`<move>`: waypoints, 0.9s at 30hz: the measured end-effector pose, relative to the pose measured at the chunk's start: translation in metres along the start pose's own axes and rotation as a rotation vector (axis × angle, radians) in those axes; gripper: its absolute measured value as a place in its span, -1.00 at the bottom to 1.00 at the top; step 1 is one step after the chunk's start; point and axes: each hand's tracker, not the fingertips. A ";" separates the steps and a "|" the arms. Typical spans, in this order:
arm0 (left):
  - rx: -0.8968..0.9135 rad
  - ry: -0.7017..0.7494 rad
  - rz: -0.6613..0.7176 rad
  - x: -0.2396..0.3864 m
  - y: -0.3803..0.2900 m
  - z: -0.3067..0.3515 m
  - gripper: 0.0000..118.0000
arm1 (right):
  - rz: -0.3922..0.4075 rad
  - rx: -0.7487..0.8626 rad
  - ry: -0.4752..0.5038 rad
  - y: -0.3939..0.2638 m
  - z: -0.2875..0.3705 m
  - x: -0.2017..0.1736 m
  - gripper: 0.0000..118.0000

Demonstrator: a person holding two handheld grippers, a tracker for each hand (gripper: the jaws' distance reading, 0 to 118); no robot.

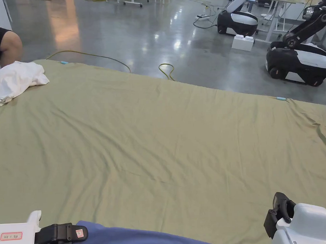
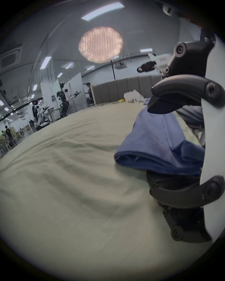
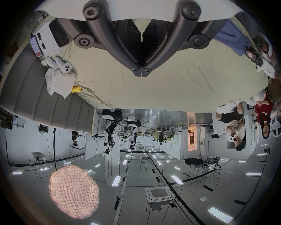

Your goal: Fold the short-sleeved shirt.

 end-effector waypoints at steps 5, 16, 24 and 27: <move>-0.052 -0.024 -0.019 -0.001 -0.009 -0.024 0.23 | 0.006 -0.010 0.003 -0.002 -0.001 -0.001 -1.00; -0.016 0.111 -0.109 0.031 -0.007 -0.007 -0.86 | 0.014 -0.017 0.012 -0.001 -0.003 -0.001 -1.00; 0.062 0.208 -0.165 0.092 0.012 0.054 -0.87 | 0.008 -0.011 0.020 0.001 -0.006 -0.001 -1.00; 0.104 0.300 -0.176 0.105 0.021 0.086 -0.87 | 0.006 -0.012 0.030 0.001 -0.009 -0.002 -1.00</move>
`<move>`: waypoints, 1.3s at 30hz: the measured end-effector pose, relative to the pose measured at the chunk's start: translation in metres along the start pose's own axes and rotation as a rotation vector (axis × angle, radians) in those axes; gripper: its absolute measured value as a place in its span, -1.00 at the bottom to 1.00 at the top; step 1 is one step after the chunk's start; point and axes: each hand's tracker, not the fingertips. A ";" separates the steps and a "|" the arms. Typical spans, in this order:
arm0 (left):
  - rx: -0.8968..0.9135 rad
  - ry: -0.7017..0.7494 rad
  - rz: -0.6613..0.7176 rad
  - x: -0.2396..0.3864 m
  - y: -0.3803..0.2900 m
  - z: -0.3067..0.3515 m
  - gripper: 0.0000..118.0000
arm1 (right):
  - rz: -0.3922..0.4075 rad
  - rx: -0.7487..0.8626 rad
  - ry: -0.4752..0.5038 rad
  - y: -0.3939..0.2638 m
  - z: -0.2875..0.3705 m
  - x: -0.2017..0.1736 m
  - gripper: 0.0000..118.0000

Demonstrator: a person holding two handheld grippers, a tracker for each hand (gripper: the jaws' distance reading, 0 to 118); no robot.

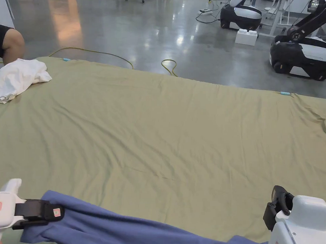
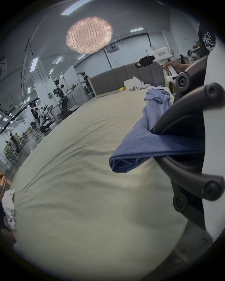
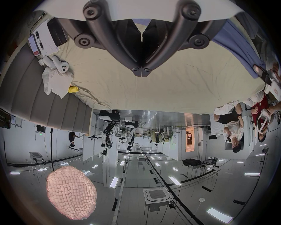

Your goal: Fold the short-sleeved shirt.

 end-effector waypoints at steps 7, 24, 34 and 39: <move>-0.011 0.248 -0.079 0.030 0.004 0.022 -0.87 | 0.003 -0.001 0.029 -0.001 -0.005 -0.009 -1.00; -0.240 0.143 -0.189 0.161 -0.064 -0.135 -0.87 | -0.001 -0.020 0.048 -0.008 -0.003 -0.009 -1.00; -0.306 0.353 -0.238 0.180 -0.104 -0.213 -0.87 | -0.004 -0.031 0.013 -0.011 0.003 0.009 -1.00; -0.283 0.347 -0.217 0.184 -0.104 -0.210 -0.74 | -0.011 -0.037 0.002 -0.013 0.003 0.012 -1.00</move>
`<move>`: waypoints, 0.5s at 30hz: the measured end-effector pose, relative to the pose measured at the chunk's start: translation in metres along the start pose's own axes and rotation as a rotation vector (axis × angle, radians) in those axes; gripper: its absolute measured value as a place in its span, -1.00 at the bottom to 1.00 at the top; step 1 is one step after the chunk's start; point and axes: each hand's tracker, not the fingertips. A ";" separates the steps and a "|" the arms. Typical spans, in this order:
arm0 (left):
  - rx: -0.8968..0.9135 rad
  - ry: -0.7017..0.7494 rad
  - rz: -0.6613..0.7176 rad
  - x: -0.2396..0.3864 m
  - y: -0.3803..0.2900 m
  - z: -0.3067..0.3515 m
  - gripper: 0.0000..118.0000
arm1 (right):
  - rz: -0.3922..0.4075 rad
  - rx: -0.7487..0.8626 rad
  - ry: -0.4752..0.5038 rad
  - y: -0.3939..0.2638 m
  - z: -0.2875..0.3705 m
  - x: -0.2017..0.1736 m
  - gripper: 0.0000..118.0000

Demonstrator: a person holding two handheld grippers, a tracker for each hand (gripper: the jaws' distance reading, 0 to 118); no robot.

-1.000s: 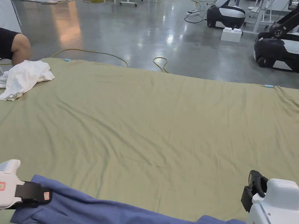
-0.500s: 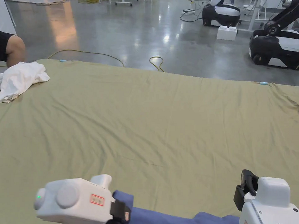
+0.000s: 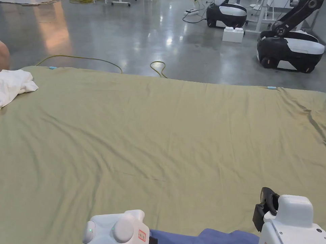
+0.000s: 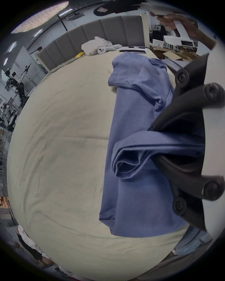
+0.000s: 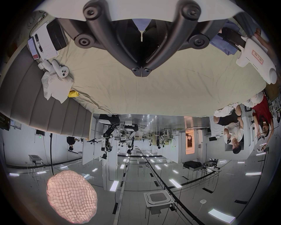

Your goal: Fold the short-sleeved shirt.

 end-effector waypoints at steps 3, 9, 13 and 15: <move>0.064 -0.093 -0.006 0.000 0.000 0.019 -0.10 | -0.006 -0.002 0.000 -0.001 0.001 0.001 -1.00; 0.125 -0.197 0.005 -0.018 0.000 0.062 -0.09 | -0.019 0.020 0.004 0.002 0.007 0.004 -1.00; 0.138 -0.116 0.028 -0.034 0.001 0.053 -0.56 | -0.021 0.051 0.000 0.007 0.012 0.006 -1.00; 0.099 -0.128 0.031 -0.039 0.001 0.038 -0.61 | -0.024 0.056 0.003 0.010 0.013 0.008 -1.00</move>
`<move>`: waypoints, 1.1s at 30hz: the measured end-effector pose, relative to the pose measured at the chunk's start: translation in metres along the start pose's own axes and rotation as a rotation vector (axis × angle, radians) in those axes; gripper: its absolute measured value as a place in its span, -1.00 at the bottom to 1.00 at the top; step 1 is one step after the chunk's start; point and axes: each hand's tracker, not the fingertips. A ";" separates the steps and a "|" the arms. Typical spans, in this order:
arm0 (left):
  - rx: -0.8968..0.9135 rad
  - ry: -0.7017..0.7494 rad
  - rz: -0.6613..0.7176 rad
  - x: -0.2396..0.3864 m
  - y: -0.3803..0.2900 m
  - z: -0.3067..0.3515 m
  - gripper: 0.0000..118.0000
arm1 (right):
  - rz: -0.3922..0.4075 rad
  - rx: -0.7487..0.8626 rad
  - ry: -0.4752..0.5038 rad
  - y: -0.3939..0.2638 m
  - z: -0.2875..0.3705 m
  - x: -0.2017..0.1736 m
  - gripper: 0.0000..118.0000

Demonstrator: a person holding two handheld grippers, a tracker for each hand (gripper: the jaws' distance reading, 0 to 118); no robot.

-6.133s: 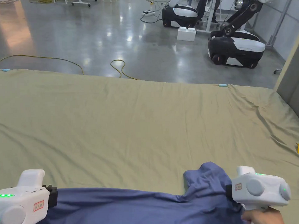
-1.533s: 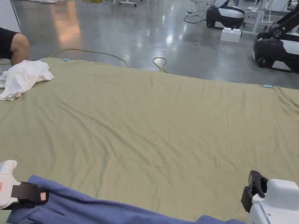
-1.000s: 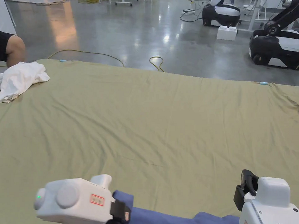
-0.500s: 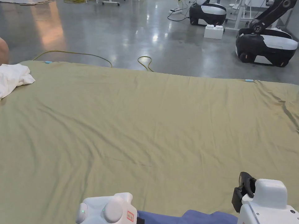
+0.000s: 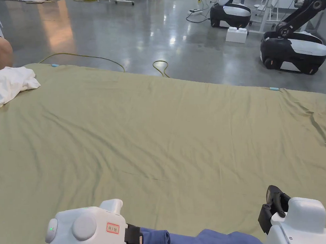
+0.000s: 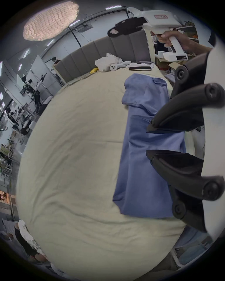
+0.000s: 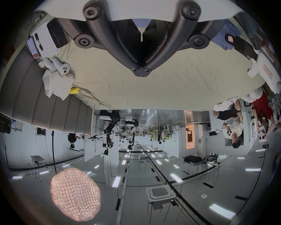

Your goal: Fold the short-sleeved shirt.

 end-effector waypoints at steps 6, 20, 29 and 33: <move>-0.131 -0.093 -0.050 0.020 -0.016 -0.047 -0.70 | 0.018 -0.005 -0.009 -0.003 -0.002 0.002 -1.00; -0.065 -0.118 -0.114 0.018 -0.032 -0.036 -0.69 | 0.016 -0.025 -0.010 -0.007 -0.002 0.002 -1.00; 0.113 -0.090 0.065 -0.085 -0.013 0.037 0.20 | 0.018 -0.024 0.013 -0.006 -0.005 -0.006 -1.00; 0.081 -0.128 0.149 -0.136 -0.010 0.031 0.20 | 0.021 -0.027 0.020 -0.006 -0.007 -0.007 -1.00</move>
